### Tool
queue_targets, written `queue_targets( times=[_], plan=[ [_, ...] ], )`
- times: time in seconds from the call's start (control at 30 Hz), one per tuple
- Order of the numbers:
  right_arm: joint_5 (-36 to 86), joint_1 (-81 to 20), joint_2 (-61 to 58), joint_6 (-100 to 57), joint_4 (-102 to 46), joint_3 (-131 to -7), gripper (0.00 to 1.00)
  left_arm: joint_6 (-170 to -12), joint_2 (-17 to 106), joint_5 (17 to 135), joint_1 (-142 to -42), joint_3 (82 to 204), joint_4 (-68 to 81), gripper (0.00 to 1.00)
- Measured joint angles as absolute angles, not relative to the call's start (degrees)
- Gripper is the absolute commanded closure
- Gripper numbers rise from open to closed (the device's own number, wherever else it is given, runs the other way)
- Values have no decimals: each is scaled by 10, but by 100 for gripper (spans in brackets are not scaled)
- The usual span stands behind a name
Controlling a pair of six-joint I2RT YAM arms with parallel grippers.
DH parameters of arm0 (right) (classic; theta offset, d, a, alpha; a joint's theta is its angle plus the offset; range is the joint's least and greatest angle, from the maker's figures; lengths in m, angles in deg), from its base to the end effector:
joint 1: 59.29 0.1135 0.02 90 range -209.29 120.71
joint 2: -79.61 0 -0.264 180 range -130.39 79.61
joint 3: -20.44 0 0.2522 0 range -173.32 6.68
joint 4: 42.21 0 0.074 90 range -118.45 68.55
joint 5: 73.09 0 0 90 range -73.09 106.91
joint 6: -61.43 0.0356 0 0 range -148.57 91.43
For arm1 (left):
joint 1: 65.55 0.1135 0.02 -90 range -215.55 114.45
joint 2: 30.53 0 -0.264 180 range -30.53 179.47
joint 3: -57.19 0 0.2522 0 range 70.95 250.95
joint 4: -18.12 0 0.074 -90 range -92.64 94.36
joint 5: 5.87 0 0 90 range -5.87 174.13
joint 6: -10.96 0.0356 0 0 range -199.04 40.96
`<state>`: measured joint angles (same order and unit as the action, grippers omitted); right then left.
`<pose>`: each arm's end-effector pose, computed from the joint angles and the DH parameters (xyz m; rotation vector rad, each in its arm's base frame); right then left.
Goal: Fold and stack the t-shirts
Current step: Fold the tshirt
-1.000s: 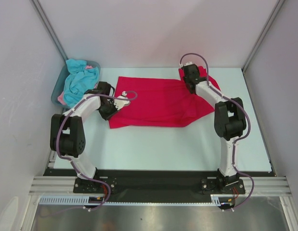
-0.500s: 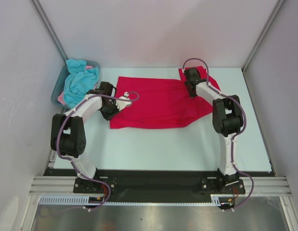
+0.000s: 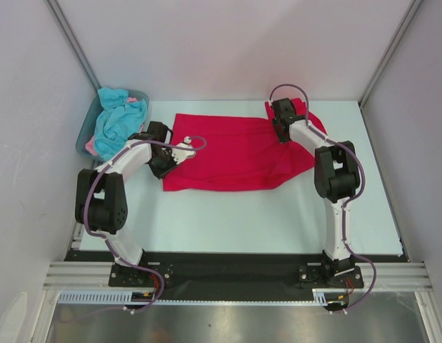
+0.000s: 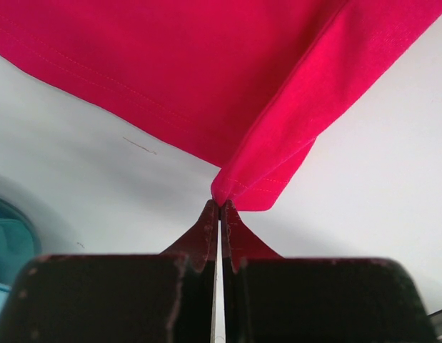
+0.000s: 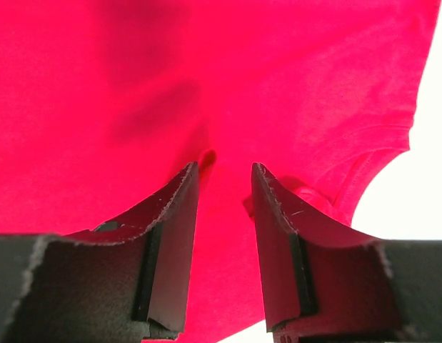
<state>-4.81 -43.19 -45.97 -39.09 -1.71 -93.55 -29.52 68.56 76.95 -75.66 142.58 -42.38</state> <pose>0.4710 0.1222 0.1931 -0.4041 2.4041 -0.4255 0.3305 -0.0634 0.2093 1.4335 2.4518 -0.0349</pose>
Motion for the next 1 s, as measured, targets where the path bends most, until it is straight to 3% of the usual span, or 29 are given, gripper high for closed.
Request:
queue_targets(
  times=[0.87, 0.9, 1.0],
  plan=[
    [-44, -420, -474, -376, -4, -921, 65, -295, 686, 769, -760, 1426, -424, 100],
    [-45, -420, -474, -376, -4, -919, 66, -295, 686, 769, -760, 1426, -424, 100],
    [-45, -420, -474, -378, -4, -916, 82, -295, 686, 769, -760, 1426, -424, 100]
  ],
)
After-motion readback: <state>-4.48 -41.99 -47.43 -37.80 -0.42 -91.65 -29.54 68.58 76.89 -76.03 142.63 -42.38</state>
